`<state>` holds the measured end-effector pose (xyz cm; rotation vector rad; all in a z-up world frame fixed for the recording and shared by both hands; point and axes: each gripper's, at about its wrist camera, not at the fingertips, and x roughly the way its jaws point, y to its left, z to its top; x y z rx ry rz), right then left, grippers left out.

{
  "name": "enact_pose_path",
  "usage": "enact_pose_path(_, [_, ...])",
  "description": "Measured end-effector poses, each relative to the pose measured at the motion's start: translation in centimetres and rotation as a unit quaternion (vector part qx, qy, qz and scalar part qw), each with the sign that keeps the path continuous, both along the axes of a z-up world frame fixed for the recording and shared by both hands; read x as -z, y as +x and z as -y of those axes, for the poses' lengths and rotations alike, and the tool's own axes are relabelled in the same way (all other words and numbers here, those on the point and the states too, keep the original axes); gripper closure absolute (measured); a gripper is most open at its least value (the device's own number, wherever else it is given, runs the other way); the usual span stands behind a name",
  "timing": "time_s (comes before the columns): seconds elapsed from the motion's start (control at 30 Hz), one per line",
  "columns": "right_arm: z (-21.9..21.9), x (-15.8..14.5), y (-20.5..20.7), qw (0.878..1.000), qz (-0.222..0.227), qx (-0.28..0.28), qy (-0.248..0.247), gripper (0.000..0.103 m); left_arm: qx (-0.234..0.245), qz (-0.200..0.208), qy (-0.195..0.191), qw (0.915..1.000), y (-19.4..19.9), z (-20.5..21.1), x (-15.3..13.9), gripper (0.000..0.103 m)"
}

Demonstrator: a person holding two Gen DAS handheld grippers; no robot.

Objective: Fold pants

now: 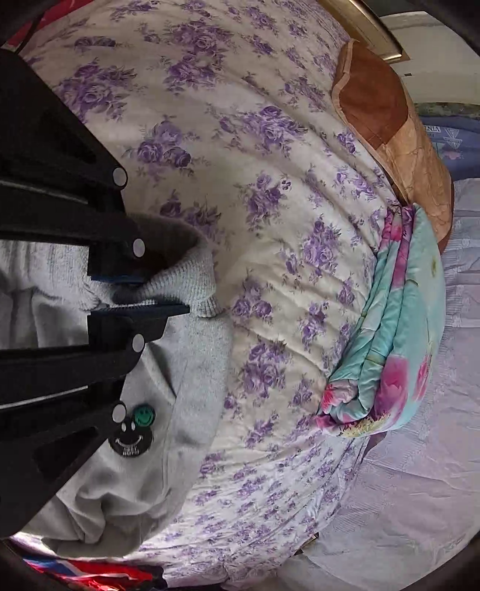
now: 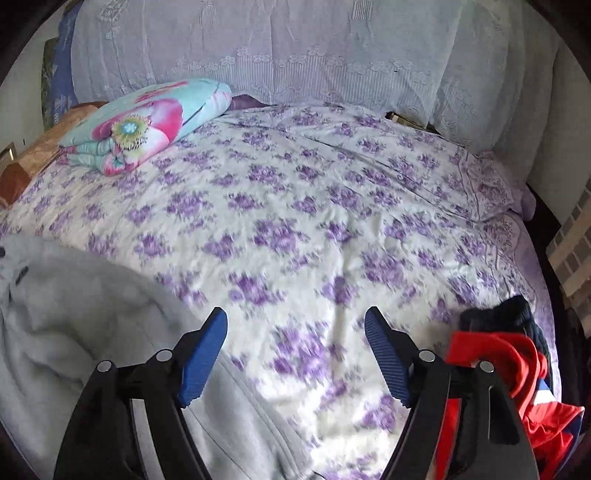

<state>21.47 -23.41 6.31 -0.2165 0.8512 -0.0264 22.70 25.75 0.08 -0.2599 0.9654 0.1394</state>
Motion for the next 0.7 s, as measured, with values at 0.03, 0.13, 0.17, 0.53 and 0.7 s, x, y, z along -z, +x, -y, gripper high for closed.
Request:
enact_pose_path(0.03, [1.2,0.7,-1.9,1.0,0.001,0.006,-0.011,0.024,0.004,0.002,-0.005,1.0,0.2,-0.2,0.1,0.092])
enact_pose_path(0.13, [5.2,3.8,-6.8,0.998,-0.029,0.046,0.019,0.018,0.007,-0.006,-0.015,0.9998,1.3,-0.5,-0.2,0.09])
enact_pose_path(0.17, [6.6,5.0,-8.0,0.996,-0.048,0.058,0.047,0.018,0.008,-0.013,-0.012,0.9998,1.4,-0.4,-0.2,0.088])
enact_pose_path(0.53, [3.1,5.3,-9.5,0.998,-0.009,-0.028,0.053,0.093,0.023,-0.029,0.006,0.9993,3.3,1.6,1.5,0.08])
enact_pose_path(0.7, [7.5,-1.8,-5.7,0.996,0.067,0.026,0.051,0.093,0.033,0.056,0.008,0.9979,2.9,2.1,-5.2,0.084])
